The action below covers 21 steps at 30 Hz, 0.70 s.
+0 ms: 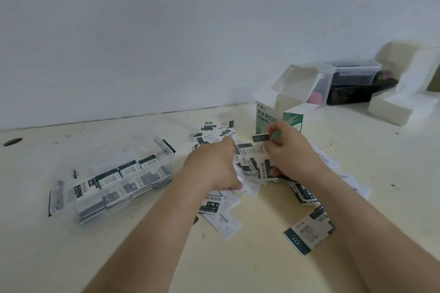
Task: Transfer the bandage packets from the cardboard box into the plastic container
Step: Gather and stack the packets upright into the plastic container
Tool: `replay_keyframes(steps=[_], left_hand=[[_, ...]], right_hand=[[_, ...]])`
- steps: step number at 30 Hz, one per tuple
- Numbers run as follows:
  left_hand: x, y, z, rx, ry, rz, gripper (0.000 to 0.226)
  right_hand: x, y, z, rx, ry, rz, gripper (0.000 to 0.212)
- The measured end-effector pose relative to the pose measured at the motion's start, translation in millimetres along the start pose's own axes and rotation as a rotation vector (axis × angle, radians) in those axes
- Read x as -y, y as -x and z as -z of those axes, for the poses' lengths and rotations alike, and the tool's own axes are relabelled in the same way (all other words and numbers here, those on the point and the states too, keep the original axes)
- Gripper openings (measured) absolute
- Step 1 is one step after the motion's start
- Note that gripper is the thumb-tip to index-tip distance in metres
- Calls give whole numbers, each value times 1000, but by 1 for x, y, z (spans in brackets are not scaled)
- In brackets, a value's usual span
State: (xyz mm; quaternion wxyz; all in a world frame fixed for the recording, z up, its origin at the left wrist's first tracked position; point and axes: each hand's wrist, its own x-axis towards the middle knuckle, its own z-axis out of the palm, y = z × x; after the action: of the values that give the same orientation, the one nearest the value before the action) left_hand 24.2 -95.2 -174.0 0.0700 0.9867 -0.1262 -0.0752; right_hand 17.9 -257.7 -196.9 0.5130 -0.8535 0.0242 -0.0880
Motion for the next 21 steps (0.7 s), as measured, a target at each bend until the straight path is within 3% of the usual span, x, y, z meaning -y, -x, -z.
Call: replay_keyframes(steps=[7, 12, 17, 21], left_hand=[[6, -2, -9, -180, 114, 15, 55], [-11, -10, -10, -133, 59, 31, 69], [-16, -13, -2, 37, 296, 55, 69], [-10, -10, -3, 26, 549, 2, 57]], right_hand=[[-2, -1, -4, 62, -9, -86, 11], [-2, -2, -4, -73, 85, -16, 23], [-2, -2, 2, -41, 166, -38, 22], [-3, -4, 5, -40, 126, -45, 22]])
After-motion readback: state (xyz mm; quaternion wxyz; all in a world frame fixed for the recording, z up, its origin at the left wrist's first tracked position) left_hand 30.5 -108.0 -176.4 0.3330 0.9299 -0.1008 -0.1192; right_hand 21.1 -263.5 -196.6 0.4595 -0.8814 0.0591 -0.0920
